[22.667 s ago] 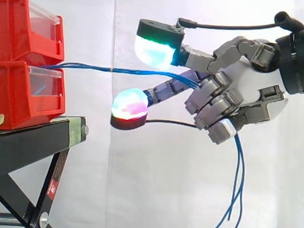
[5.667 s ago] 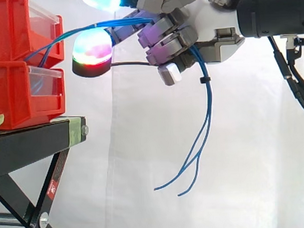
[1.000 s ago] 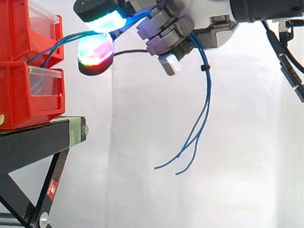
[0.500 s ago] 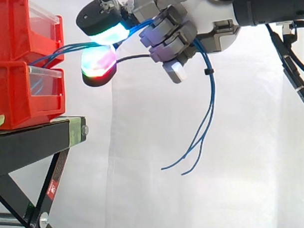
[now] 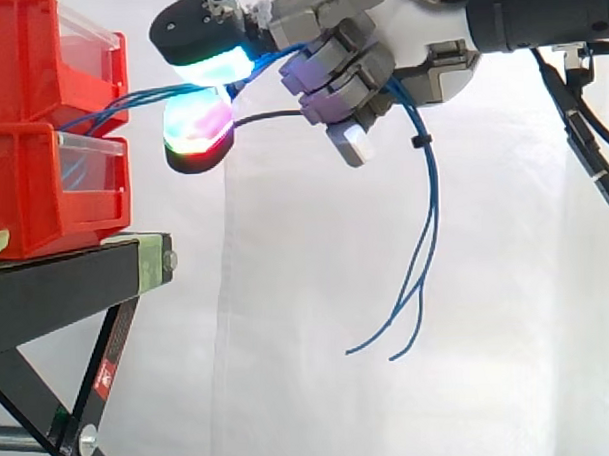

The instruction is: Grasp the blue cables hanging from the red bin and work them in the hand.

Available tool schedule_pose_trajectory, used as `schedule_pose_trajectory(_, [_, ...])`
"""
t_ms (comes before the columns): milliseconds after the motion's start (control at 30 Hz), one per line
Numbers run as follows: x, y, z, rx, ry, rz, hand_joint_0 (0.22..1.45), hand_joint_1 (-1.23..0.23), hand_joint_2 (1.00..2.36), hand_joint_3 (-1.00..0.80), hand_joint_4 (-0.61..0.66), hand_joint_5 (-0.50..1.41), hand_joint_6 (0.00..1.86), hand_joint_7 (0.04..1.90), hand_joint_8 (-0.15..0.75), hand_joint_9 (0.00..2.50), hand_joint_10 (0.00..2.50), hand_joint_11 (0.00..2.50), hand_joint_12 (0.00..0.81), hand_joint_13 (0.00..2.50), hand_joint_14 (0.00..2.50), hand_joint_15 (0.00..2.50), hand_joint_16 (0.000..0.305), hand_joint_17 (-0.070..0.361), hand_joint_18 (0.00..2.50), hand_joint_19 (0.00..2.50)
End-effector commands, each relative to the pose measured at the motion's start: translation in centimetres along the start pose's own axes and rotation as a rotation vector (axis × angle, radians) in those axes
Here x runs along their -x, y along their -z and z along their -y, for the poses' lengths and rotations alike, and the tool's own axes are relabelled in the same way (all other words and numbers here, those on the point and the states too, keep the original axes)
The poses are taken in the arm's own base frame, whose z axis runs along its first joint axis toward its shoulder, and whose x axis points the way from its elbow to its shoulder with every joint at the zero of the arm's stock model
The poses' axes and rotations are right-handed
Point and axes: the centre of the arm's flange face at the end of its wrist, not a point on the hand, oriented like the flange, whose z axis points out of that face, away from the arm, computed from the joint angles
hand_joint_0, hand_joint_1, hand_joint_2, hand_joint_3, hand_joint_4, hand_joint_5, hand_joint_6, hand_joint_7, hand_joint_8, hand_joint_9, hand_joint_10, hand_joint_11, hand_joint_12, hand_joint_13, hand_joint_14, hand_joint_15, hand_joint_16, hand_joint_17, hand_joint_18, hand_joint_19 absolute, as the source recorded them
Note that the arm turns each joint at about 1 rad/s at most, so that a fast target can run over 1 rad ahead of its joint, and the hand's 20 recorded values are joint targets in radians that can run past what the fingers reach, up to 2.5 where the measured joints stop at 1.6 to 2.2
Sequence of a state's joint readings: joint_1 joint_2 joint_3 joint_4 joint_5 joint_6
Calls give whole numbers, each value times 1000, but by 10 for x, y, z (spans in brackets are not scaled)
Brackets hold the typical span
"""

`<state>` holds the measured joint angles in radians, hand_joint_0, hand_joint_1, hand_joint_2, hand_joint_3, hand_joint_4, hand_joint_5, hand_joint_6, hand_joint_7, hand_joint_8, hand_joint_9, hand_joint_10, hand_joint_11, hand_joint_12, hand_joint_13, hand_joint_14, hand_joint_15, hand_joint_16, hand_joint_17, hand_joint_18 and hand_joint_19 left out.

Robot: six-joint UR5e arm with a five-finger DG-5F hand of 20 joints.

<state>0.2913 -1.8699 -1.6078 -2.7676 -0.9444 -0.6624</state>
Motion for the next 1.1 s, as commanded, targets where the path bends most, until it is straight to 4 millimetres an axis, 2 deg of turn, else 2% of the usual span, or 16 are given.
schedule_pose_trajectory(0, [1, -1, 1, 0, 4, 5, 1046, -659, 1024, -312, 253, 349, 6, 1267, 535, 1779, 2500, 2500, 712, 2021, 2500, 1972, 237, 178, 2500, 648])
schedule_pose_trajectory(67, [2, -1, 1, 2, 10, 6, 1081, -681, 1025, -168, 253, 354, 6, 1270, 535, 1779, 2500, 2500, 712, 2021, 2500, 1972, 237, 178, 2500, 648])
schedule_pose_trajectory(200, [5, -6, -1, 24, 34, 29, 1088, -691, 1018, 283, 246, 357, 5, 1268, 535, 1779, 2500, 2500, 712, 2021, 2500, 1972, 237, 178, 2500, 648])
schedule_pose_trajectory(267, [6, -6, -1, 27, 39, 31, 1083, -690, 1010, 378, 249, 362, 5, 1265, 535, 1779, 2500, 2500, 712, 2021, 2500, 1972, 237, 178, 2500, 648])
schedule_pose_trajectory(400, [5, -6, 0, 24, 41, 31, 1086, -704, 1001, 422, 258, 352, 5, 1257, 535, 1779, 2500, 2500, 712, 2021, 2500, 1972, 237, 178, 2500, 648])
schedule_pose_trajectory(467, [6, -6, -1, 25, 40, 32, 1113, -698, 1063, 417, 251, 348, 5, 1260, 535, 1779, 2500, 2500, 712, 2021, 2500, 1972, 237, 178, 2500, 648])
schedule_pose_trajectory(567, [6, -6, -1, 25, 39, 32, 1147, -698, 1045, 440, 233, 348, 5, 1262, 535, 1779, 2500, 2500, 712, 2021, 2500, 1972, 237, 178, 2500, 648])
schedule_pose_trajectory(600, [6, -6, -1, 24, 40, 31, 1156, -701, 1000, 443, 225, 347, 5, 1261, 535, 1779, 2500, 2500, 712, 2021, 2500, 1972, 237, 178, 2500, 648])
schedule_pose_trajectory(667, [5, -5, 1, 19, 43, 27, 1119, -706, 1003, 371, 246, 346, 5, 1262, 535, 1779, 2500, 2500, 712, 2021, 2500, 1972, 237, 178, 2500, 648])
schedule_pose_trajectory(733, [6, -5, 1, 16, 44, 27, 1086, -715, 1010, 202, 239, 341, 5, 1258, 535, 1779, 2500, 2500, 712, 2021, 2500, 1972, 237, 178, 2500, 648])
schedule_pose_trajectory(800, [6, -5, 1, 16, 44, 27, 1106, -710, 1018, 117, 224, 332, 6, 1267, 535, 1779, 2500, 2500, 712, 2021, 2500, 1972, 237, 178, 2500, 648])
schedule_pose_trajectory(933, [6, -6, 0, 19, 42, 29, 1196, -716, 1019, 169, 221, 358, 4, 1271, 535, 1779, 2500, 2500, 712, 2021, 2500, 1972, 237, 178, 2500, 648])
schedule_pose_trajectory(1033, [6, -6, 1, 18, 42, 30, 1202, -721, 1020, 192, 195, 369, 4, 1272, 535, 1779, 2500, 2500, 712, 2021, 2500, 1972, 237, 178, 2500, 648])
schedule_pose_trajectory(1067, [6, -5, 1, 15, 44, 28, 1157, -732, 1022, 146, 197, 369, 5, 1276, 535, 1779, 2500, 2500, 712, 2021, 2500, 1972, 237, 178, 2500, 648])
